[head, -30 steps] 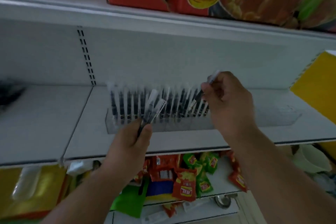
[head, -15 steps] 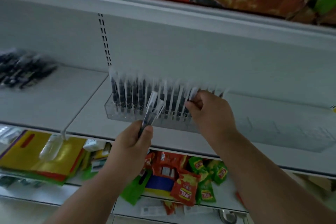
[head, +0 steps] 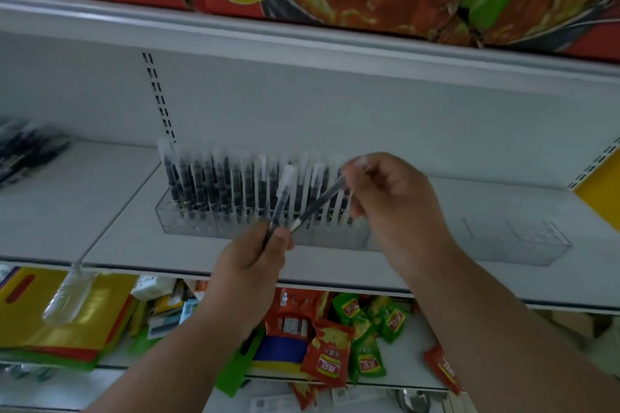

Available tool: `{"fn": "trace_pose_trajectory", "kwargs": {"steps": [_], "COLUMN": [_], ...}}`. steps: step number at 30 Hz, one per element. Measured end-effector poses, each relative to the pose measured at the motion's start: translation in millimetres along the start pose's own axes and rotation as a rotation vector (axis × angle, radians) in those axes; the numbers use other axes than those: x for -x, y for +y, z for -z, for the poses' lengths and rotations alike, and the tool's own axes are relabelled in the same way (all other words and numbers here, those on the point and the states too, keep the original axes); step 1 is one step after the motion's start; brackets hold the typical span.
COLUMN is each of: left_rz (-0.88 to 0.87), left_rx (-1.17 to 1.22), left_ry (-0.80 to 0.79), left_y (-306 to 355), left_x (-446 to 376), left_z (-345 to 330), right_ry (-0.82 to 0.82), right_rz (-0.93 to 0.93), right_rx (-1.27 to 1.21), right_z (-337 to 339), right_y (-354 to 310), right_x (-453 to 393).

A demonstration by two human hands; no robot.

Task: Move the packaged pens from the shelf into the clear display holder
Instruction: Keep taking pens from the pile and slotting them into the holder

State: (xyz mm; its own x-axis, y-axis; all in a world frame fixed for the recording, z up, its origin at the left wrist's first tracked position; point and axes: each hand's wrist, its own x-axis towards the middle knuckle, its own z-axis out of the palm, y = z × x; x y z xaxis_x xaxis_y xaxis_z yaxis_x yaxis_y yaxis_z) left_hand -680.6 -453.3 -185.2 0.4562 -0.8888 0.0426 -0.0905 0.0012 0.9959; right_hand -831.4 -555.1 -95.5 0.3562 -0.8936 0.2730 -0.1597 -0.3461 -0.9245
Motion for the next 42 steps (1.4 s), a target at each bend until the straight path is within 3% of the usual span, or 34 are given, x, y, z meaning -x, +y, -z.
{"fn": "trace_pose_trajectory", "kwargs": {"steps": [2, 5, 9, 15, 35, 39, 42], "left_rz": [0.001, -0.006, 0.0, -0.001, 0.013, 0.028, 0.036], "left_rx": [0.002, -0.027, -0.052, -0.032, -0.069, -0.071, -0.07], "left_ry": [0.034, 0.058, 0.051, 0.053, 0.033, 0.034, 0.021], "left_y": [-0.2, 2.6, 0.5, -1.6, -4.5, -3.4, 0.7], "left_x": [0.1, 3.7, 6.0, 9.4, 6.6, 4.3, 3.0], "left_z": [4.1, 6.1, 9.9, 22.1, 16.0, 15.6, 10.8], "right_ry": [0.123, 0.213, 0.118, -0.115, -0.086, -0.072, -0.039], "right_rz": [0.043, 0.139, 0.22, 0.194, 0.09, 0.05, 0.087], "right_rx": [-0.012, 0.171, 0.524, 0.766, 0.974, 0.905, 0.665], "right_z": [9.9, 15.7, 11.5, -4.3, -21.6, -18.4, -18.6], "right_y": [-2.6, -1.5, 2.3, 5.8, 17.7, 19.5, 15.8], "right_x": [-6.9, -16.1, -22.0, -30.0, -31.2, -21.0, -3.7]}}
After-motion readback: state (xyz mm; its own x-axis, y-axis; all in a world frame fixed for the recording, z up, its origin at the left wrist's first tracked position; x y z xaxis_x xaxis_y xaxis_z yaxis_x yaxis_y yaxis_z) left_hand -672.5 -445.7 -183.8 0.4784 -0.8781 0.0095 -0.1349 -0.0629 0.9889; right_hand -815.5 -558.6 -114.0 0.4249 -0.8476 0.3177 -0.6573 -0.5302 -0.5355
